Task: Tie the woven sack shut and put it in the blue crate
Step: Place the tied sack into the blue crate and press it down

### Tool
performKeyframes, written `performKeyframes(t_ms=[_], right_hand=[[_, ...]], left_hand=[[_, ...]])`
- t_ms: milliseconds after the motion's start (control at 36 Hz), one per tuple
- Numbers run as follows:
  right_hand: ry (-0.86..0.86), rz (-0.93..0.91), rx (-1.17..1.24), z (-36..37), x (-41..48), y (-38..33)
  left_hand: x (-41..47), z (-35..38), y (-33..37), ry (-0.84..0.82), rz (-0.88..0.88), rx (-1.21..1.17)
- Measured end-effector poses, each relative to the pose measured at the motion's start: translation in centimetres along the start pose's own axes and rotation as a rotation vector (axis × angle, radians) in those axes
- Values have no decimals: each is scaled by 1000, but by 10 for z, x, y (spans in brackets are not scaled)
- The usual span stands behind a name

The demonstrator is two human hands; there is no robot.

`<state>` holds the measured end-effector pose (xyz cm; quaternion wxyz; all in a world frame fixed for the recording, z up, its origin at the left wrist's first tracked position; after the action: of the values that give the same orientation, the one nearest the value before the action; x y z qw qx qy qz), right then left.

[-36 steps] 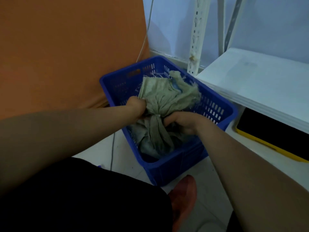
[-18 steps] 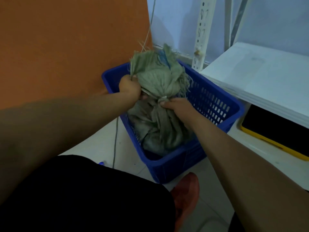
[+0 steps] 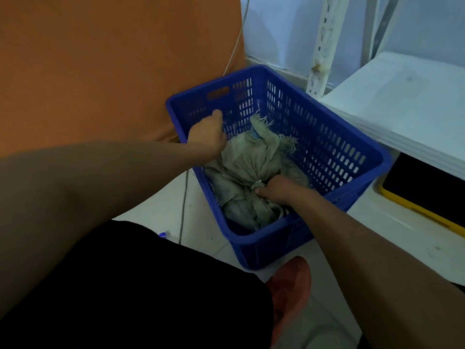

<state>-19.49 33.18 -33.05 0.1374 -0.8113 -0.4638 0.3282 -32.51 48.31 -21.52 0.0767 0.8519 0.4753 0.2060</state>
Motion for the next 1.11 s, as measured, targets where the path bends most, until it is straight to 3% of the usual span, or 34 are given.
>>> performKeyframes(t_ms=[56, 167, 250, 306, 361, 389, 472, 528, 583, 667, 750, 806, 889, 944, 972, 1028, 1111], right_hand=[[-32, -19, -49, 4, 0, -2], [-84, -41, -133, 7, -2, -3], [-124, -71, -214, 4, -7, -6], [-192, -69, -320, -3, -10, -14], [-176, -66, -396, -17, -13, -27], [-82, -93, -395, -27, -12, -36], [420, -235, -331, -54, -2, -56], [530, -316, -343, -48, 10, -51], [315, -264, -350, -22, 26, -27], [-69, 34, -198, 13, 41, 25], [-199, 131, -99, 14, 42, 33], [1, 64, -142, 0, 41, 28], [690, -98, -174, -33, 31, 10], [937, -270, -152, -46, 22, -7], [938, -364, -130, -45, 24, -16], [753, -448, -218, -35, 35, -15], [466, -401, -358, -20, 45, 0]], left_hand=[[-8, 4, 9, -38, 272, 75], [-34, 46, 26, -348, 622, 153], [-54, 84, 32, -533, 773, 373], [-57, 106, 28, -623, 741, 500], [-50, 111, 24, -659, 571, 472], [-43, 112, 20, -670, 495, 473], [-24, 109, 6, -681, 368, 490], [-22, 108, -1, -688, 298, 431], [-27, 108, -7, -754, 230, 354], [-32, 108, -19, -845, 192, 374], [-32, 101, -30, -860, 197, 527], [-37, 98, -23, -873, 180, 507], [-39, 95, -7, -882, 249, 474], [-33, 88, -5, -826, 277, 517], [-27, 84, -8, -777, 281, 563], [-20, 85, -7, -677, 333, 604], [-17, 95, -1, -543, 476, 510]])
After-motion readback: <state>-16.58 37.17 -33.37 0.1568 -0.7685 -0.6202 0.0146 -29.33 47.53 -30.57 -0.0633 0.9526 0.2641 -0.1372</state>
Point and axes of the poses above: each hand's wrist, its own x-axis towards the middle knuckle, its own z-axis out of the palm, y = z × x, the point moved 4 cm from there along x, towards the middle knuckle, and after that the axes turned 10 degrees about y, right-handed, at the moved point
